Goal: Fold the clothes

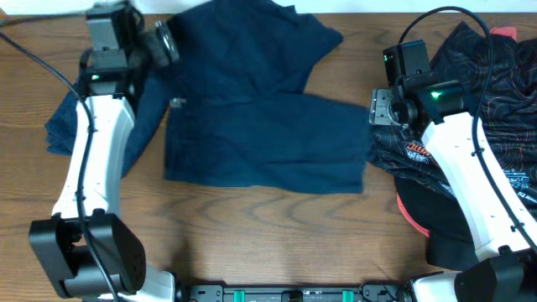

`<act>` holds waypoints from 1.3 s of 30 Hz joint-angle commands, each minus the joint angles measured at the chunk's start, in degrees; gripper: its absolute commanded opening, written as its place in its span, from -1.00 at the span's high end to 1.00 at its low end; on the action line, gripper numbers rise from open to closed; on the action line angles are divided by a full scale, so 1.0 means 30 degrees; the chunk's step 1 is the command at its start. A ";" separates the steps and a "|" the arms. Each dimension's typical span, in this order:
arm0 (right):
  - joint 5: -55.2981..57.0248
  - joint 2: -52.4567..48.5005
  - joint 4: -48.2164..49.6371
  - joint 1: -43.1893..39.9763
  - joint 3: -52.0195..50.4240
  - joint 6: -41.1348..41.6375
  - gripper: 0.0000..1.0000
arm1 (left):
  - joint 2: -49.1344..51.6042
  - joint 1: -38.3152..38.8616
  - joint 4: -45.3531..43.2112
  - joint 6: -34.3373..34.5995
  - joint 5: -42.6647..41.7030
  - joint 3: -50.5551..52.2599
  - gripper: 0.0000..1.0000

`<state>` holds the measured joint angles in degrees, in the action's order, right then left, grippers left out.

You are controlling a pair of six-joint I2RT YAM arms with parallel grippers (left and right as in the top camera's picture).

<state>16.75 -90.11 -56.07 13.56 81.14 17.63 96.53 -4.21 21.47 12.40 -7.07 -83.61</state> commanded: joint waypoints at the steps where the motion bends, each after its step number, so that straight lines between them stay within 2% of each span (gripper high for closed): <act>1: 0.0270 0.0211 -0.0109 -0.0087 0.0022 0.0328 -0.51 | 0.0634 0.0437 0.3184 0.0459 -0.2084 0.0670 -0.96; 4: 0.0277 0.0204 -0.0175 -0.0087 0.0015 0.0306 -0.53 | 0.0823 0.1056 0.7038 0.0474 -0.2637 0.1071 -0.96; 7: 0.0277 0.0175 -0.0153 -0.0117 -0.0080 0.0029 -0.50 | 0.0838 0.1719 0.9668 0.0474 -0.2630 0.1821 -0.96; 10: 0.0277 -0.0029 -0.0095 -0.0299 -0.0146 0.0029 -0.43 | 0.0845 0.2237 1.0229 0.0532 -0.2630 0.3111 -0.96; 13: 0.0211 -0.0488 -0.0087 -0.0699 -0.0146 0.0051 -0.29 | 0.0845 0.2565 0.8925 0.0867 -0.2637 0.4816 -0.96; 15: -0.0313 -0.0918 -0.0022 -0.1013 -0.0146 0.0036 -0.09 | 0.0852 0.2616 0.7912 0.0874 -0.2630 0.5931 -1.00; 17: -0.1093 -0.1341 -0.0029 -0.1246 -0.0146 -0.0007 0.25 | 0.0852 0.2608 0.6637 0.0918 -0.2630 0.7184 -0.73; 19: -0.1931 -0.1872 -0.0029 -0.1406 -0.0146 -0.0517 0.76 | 0.0852 0.2608 0.5268 0.0911 -0.2630 0.8313 -0.33; 20: -0.2208 -0.2164 -0.0015 -0.1443 -0.0146 -0.0627 0.92 | 0.0860 0.2608 0.4634 0.0911 -0.2630 0.8794 -0.18; 21: -0.2324 -0.2535 0.0007 -0.1486 -0.0146 -0.0612 0.98 | 0.0860 0.2608 0.4014 0.0911 -0.2630 0.9253 -0.13; 25: -0.2980 -0.4182 0.0131 -0.1741 -0.0146 -0.0758 0.98 | 0.0867 0.2608 0.2397 0.0911 -0.2543 1.0615 -0.13; 39: -0.8488 -0.9122 0.1625 -0.3089 -0.0146 -0.3104 0.98 | 0.0867 0.2608 0.2433 0.0911 -0.2273 1.0907 -0.17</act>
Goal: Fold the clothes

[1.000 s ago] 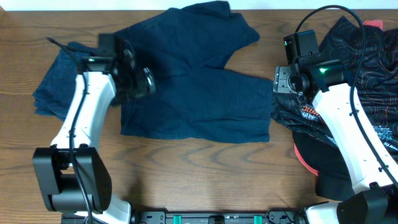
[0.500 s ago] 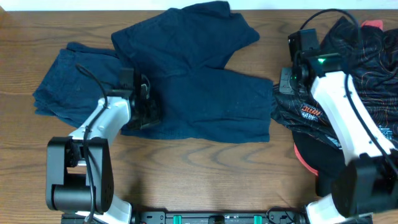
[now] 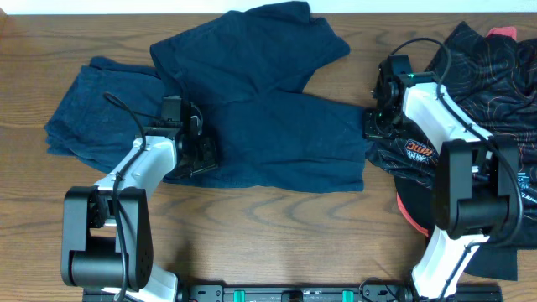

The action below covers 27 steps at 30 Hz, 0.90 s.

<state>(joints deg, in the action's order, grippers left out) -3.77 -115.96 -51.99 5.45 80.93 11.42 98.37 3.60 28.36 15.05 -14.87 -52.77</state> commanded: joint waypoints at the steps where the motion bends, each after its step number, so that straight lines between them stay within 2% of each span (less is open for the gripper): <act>1: -0.1596 -0.0736 0.0342 -0.0481 -0.0073 -0.1144 0.98 | 0.0255 0.0007 0.0138 0.0029 0.0328 0.0627 -0.17; 6: -0.0211 -0.1654 -0.0080 -0.1443 -0.0073 -0.1625 0.98 | 0.0255 0.0007 0.0153 0.0036 0.0321 0.0627 -0.27; 13: 0.7570 -0.2208 -0.2725 -0.4248 -0.0080 0.0124 0.98 | 0.0248 0.0007 0.0233 0.0029 0.0321 0.0627 -0.28; 15: 0.8735 -0.2171 -0.2849 -0.5377 -0.0080 0.0262 0.98 | 0.0248 0.0007 0.0226 0.0036 0.0313 0.0627 -0.27; 23: 0.9049 -0.2171 -0.3366 -1.0411 0.0328 0.2142 0.98 | 0.0255 0.0007 0.0248 0.0036 0.0313 0.0627 -0.28; 27: 0.7606 -0.1996 -0.3781 -1.1883 0.1144 0.2310 0.97 | 0.0255 0.0007 0.0291 0.0036 0.0313 0.0627 -0.28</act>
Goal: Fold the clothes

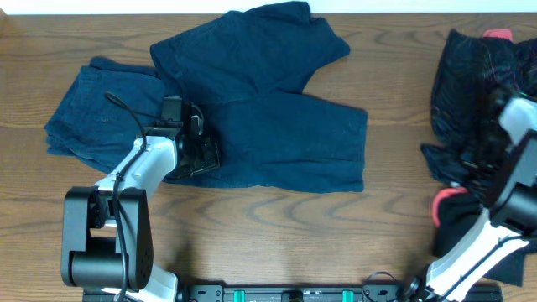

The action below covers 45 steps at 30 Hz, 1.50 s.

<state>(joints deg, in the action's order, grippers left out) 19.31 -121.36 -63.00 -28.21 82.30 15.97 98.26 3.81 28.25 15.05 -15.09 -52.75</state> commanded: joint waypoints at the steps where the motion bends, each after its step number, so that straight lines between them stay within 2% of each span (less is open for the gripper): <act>1: -0.1020 -0.0015 -0.0255 -0.0838 0.0947 0.0503 0.97 | 0.0291 -0.0066 0.0328 0.0036 0.0386 0.0619 -0.28; 3: -0.3599 0.0437 -0.0182 -0.0867 0.1297 -0.1581 0.97 | 0.0291 -0.0066 0.0335 0.0036 0.0386 0.0619 -0.28; 5: -0.7089 0.1151 0.0022 -0.0525 0.1647 -0.4809 0.94 | 0.0291 -0.0066 0.0335 0.0036 0.0386 0.0619 -0.28; 9: -1.2692 0.2725 -0.0160 0.0743 0.1872 -0.9333 0.70 | 0.0291 -0.0066 0.0488 0.0029 0.0386 0.0619 -0.28; 11: -1.3828 0.3453 -0.0590 0.1712 0.1872 -1.0251 0.58 | 0.0291 -0.0066 0.0634 0.0029 0.0386 0.0619 -0.29; 13: -1.3639 0.3774 -0.0991 0.2827 0.1872 -1.0273 0.38 | 0.0291 -0.0066 0.0794 0.0029 0.0393 0.0619 -0.29; 14: -1.3391 0.3774 -0.1166 0.3344 0.1872 -1.0273 0.35 | 0.0291 -0.0066 0.0903 0.0029 0.0393 0.0619 -0.29; 20: -1.3063 0.3694 -0.1370 0.6186 0.0750 -0.9595 0.35 | 0.0284 -0.0066 0.1610 0.0029 0.0393 0.0619 -0.29; 22: -1.3070 0.3694 -0.1224 0.7111 0.0131 -0.9238 0.29 | 0.0277 -0.0066 0.1960 0.0029 0.0386 0.0612 -0.45; 24: -1.3070 0.3694 -0.0933 0.7898 -0.0510 -0.8706 0.27 | 0.0138 -0.0073 0.2302 0.0029 0.0393 0.0597 -0.53; 32: -1.0826 0.3701 0.1413 1.0972 -0.2747 -0.6994 0.25 | -0.1705 -0.0066 0.3504 0.0022 0.0393 0.0597 -0.56; 36: -0.9879 0.3796 0.1756 1.2480 -0.2834 -0.6965 0.22 | -0.3439 -0.0087 0.4495 0.0175 0.0525 0.0597 -0.71; 40: -0.7745 0.4488 0.2178 1.3806 -0.2834 -0.5785 0.18 | -0.5690 -0.0080 0.5894 0.2528 0.2586 0.0597 -0.83; 45: -0.6433 0.6244 0.2637 1.4564 -0.2914 -0.4306 0.14 | -0.7191 -0.0087 0.7927 0.7504 0.5559 0.0670 -0.96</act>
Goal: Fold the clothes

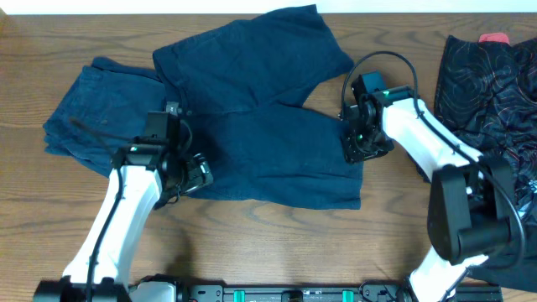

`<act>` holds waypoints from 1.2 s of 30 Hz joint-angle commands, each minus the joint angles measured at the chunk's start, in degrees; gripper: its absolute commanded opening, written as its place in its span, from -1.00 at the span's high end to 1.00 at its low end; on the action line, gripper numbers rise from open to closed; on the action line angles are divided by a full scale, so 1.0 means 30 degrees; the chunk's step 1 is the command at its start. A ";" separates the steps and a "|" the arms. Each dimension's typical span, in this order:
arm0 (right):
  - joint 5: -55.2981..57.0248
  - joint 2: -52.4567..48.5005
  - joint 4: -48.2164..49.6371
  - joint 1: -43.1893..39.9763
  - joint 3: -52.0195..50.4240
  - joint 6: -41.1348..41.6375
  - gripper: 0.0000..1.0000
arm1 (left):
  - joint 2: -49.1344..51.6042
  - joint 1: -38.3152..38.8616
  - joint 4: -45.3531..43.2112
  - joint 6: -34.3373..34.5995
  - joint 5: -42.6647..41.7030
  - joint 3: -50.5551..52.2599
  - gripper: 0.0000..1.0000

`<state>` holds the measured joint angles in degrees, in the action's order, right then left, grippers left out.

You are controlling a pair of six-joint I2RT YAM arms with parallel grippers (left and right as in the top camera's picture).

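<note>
Dark navy shorts point(268, 143) lie spread in the middle of the table, one leg pointing to the far right and the other lying to the right. My left gripper point(193, 172) sits low on the shorts' near-left corner. Its fingers are hidden against the dark cloth. My right gripper point(356, 144) rests at the right edge of the nearer leg, fingers pointing down onto the fabric. From above, neither gripper's jaw state can be made out.
A folded blue garment point(88, 113) lies at the left, just beyond the left arm. A heap of black patterned clothes point(491, 92) with a red piece point(495, 38) fills the right edge. Bare wooden table point(277, 243) runs along the front.
My right arm, then far right over the black heap, is now at the right edge of the shorts. The left gripper is slightly nearer and the shorts' near edge lies lower.
First both arms hovered at the far corners, left beyond the shorts, right by the black clothes touching them. Then the left gripper sat on the shorts' left edge. The black clothes were then farther right. Now both grippers are on the shorts.
</note>
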<state>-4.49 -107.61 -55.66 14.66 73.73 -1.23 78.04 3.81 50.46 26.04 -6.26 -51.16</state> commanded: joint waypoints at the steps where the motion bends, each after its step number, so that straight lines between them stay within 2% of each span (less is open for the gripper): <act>1: 0.1501 0.2040 0.0291 0.0335 -0.0153 0.1566 0.13 | -0.0481 -0.0087 0.0576 0.4510 0.2943 0.0168 -0.97; 3: 0.1508 0.2790 0.0452 0.0437 -0.0459 0.1989 0.13 | -0.0415 -0.0087 0.0219 0.5253 0.3177 0.0364 -0.94; 9: 0.1712 0.4284 0.0940 0.0656 -0.1785 0.2718 0.13 | -0.0321 -0.0087 -0.2943 0.7599 0.3475 0.2834 -0.56; 12: 0.1705 0.4415 0.0903 0.0656 -0.2120 0.3016 0.13 | -0.0313 -0.0087 -0.4036 0.8684 0.4743 0.3956 -0.53; 15: 0.1698 0.4415 0.0736 0.0656 -0.2157 0.3126 0.13 | -0.0313 -0.0124 -0.5326 0.8714 0.5435 0.4663 -0.52; 21: 0.1202 0.4444 -0.0029 0.0663 -0.2157 0.3555 0.15 | -0.0313 -0.0379 -0.8094 0.8699 0.5712 0.5843 -0.09; 26: 0.1188 0.4437 -0.0656 0.0765 -0.2157 0.5581 0.13 | -0.0291 -0.0546 -0.9479 0.8342 0.5676 0.6251 0.04; 30: 0.0459 0.4444 -0.1260 0.0758 -0.2157 0.8582 0.09 | -0.0291 -0.0554 -0.9581 0.8342 0.5595 0.6251 0.39; 31: -0.0080 0.4437 -0.1377 0.0758 -0.2157 0.9282 0.08 | -0.0291 -0.0546 -0.9573 0.8342 0.5457 0.6251 0.56; 32: -0.0517 0.4437 -0.1464 0.0758 -0.2157 0.9661 0.07 | -0.0291 -0.0554 -0.9573 0.8291 0.5289 0.6251 0.63; 33: -0.1209 0.4444 -0.1610 0.0765 -0.2157 1.0622 -0.01 | -0.0291 -0.0554 -0.9573 0.8255 0.5085 0.6251 0.81; 34: -0.1435 0.4437 -0.1676 0.0765 -0.2157 1.1111 -0.10 | -0.0291 -0.0546 -0.9573 0.8189 0.4932 0.6251 0.86; 35: -0.1872 0.4437 -0.1938 0.0765 -0.2157 1.2524 -0.35 | -0.0291 -0.0546 -0.9573 0.8102 0.4670 0.6251 0.88; 36: -0.2091 0.4437 -0.2288 0.0765 -0.2157 1.3661 -0.46 | -0.0299 -0.0554 -0.9581 0.7934 0.4357 0.6251 0.88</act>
<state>-5.82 -95.09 -61.32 16.08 67.46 27.57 76.84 2.35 21.76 50.85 8.75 -32.64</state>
